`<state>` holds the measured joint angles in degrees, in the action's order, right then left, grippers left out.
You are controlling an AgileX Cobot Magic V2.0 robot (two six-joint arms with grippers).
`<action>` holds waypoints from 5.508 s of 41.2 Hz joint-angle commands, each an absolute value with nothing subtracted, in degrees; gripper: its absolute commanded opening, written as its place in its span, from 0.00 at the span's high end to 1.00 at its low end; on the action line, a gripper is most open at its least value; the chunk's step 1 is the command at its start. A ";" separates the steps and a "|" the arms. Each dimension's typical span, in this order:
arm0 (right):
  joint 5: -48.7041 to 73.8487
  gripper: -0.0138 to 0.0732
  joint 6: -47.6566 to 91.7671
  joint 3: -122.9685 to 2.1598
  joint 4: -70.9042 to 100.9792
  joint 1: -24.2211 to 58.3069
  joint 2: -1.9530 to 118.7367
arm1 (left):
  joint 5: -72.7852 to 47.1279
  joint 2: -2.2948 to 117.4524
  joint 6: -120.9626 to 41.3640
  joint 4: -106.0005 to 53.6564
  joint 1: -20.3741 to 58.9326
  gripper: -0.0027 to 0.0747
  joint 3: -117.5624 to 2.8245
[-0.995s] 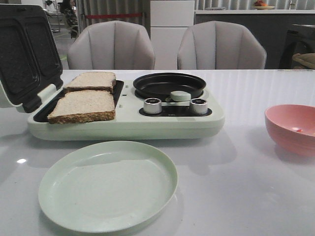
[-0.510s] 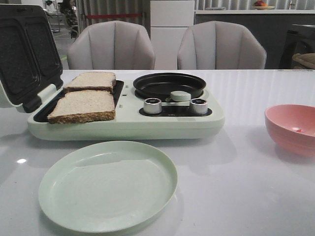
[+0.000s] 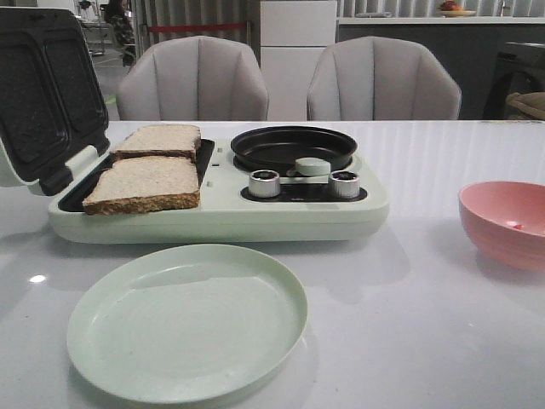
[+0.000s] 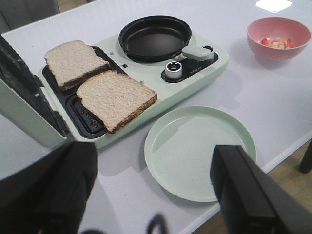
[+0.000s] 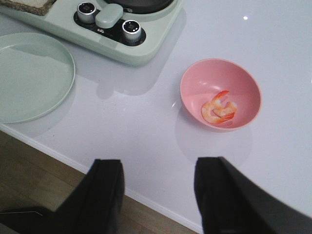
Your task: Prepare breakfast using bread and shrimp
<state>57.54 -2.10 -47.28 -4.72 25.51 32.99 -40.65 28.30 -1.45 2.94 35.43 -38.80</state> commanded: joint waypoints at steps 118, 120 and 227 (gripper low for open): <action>53.69 0.32 -2.10 -48.75 -6.03 25.09 33.09 | -47.57 100.06 -32.70 -40.03 -8.55 0.84 -95.68; 53.69 0.32 -2.10 -48.75 -6.03 25.09 33.09 | -47.61 100.06 -32.70 -40.03 -7.45 0.84 -95.68; 52.73 0.32 -1.65 -48.75 -9.99 25.09 33.09 | -30.79 33.03 -5.39 -10.00 33.65 0.83 -39.08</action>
<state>57.30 -2.10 -47.28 -8.90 25.38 32.99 -35.49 32.96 -5.99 -10.17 33.18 -37.61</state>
